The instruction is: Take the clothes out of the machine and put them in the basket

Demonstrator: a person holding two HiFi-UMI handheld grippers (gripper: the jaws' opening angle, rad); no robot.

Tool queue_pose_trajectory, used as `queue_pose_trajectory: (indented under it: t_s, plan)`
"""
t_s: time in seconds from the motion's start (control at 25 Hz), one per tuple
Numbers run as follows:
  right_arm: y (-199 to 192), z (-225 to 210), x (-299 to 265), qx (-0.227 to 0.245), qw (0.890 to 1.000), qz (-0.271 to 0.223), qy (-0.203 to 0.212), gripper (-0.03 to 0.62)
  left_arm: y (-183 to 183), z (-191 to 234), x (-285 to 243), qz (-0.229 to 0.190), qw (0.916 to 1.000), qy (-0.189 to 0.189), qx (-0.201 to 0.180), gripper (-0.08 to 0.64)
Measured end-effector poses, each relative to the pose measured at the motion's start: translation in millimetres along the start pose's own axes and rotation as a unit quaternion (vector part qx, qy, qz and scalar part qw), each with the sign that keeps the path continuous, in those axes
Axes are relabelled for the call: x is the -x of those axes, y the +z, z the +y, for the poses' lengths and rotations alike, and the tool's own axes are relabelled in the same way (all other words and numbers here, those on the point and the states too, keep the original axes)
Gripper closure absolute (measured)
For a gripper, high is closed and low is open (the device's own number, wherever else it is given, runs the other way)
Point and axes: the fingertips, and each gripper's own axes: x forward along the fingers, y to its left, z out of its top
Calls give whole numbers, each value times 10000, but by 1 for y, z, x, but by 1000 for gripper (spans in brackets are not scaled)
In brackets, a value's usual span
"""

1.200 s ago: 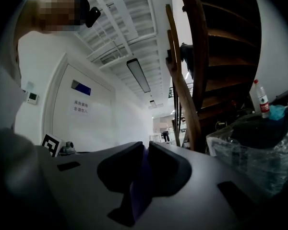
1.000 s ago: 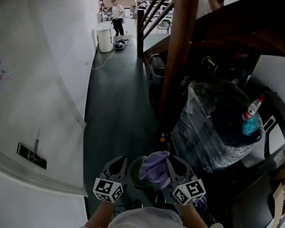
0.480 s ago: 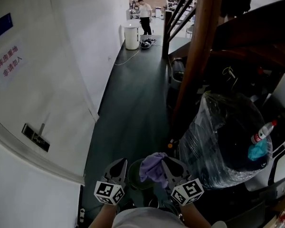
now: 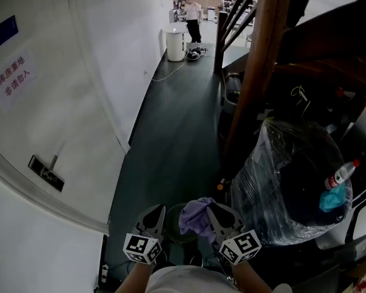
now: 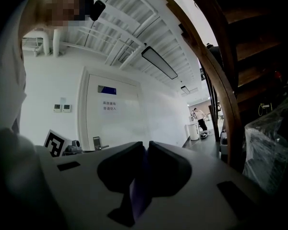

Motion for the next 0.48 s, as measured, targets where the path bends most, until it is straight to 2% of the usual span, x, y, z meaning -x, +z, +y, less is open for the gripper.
queue_pose_trajectory:
  t_s: [0.24,0.48]
  plan:
    - [-9,1,-10,-127,9996,56,-235,545,-2,6,-10,80,9993,-335,-137,538]
    - [-23,6,-28,-169,9985,178,-494,545,-14,35,-13,289,9987,-426,8,538]
